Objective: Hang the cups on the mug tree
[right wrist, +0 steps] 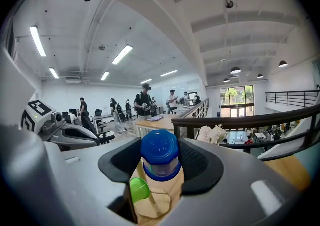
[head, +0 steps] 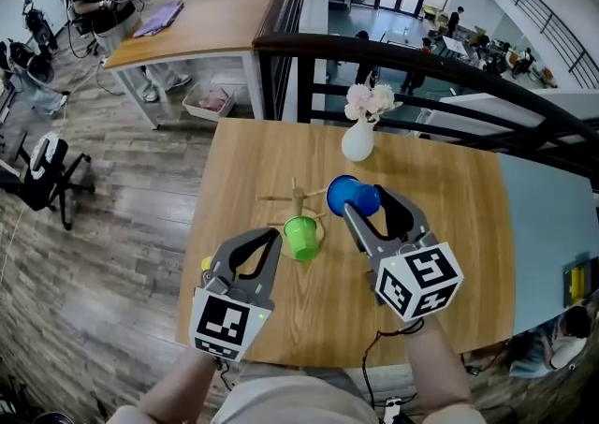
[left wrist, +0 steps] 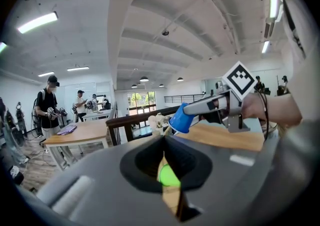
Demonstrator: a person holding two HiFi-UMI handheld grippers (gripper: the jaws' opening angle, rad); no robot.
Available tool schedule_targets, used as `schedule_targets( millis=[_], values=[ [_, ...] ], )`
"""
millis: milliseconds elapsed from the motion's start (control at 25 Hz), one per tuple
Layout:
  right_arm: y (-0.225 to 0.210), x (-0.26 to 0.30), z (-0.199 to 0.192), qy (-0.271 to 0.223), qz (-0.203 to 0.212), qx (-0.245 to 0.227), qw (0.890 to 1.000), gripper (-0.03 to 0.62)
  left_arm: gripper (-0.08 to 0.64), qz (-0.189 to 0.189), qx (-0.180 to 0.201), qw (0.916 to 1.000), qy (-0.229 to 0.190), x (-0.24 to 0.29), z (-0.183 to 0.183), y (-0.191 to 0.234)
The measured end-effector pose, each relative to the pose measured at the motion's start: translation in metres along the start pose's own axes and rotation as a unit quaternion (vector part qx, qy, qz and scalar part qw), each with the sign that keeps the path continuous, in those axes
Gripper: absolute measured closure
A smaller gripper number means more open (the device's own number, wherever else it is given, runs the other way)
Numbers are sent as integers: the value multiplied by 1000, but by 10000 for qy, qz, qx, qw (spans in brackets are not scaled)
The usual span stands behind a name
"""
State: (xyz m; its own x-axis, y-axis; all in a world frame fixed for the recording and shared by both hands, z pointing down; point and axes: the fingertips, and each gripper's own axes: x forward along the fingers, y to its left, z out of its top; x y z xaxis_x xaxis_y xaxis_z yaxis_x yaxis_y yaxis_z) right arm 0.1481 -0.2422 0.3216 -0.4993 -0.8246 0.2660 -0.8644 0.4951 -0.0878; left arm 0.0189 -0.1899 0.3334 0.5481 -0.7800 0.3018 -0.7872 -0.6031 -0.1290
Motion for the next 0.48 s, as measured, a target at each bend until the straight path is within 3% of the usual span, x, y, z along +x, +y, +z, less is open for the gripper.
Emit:
schedule_targets(
  millis=[480],
  values=[
    [7,28,-21,165,341,287,9989,354,558,30,-127,9998,130,6,-14,10]
  ],
)
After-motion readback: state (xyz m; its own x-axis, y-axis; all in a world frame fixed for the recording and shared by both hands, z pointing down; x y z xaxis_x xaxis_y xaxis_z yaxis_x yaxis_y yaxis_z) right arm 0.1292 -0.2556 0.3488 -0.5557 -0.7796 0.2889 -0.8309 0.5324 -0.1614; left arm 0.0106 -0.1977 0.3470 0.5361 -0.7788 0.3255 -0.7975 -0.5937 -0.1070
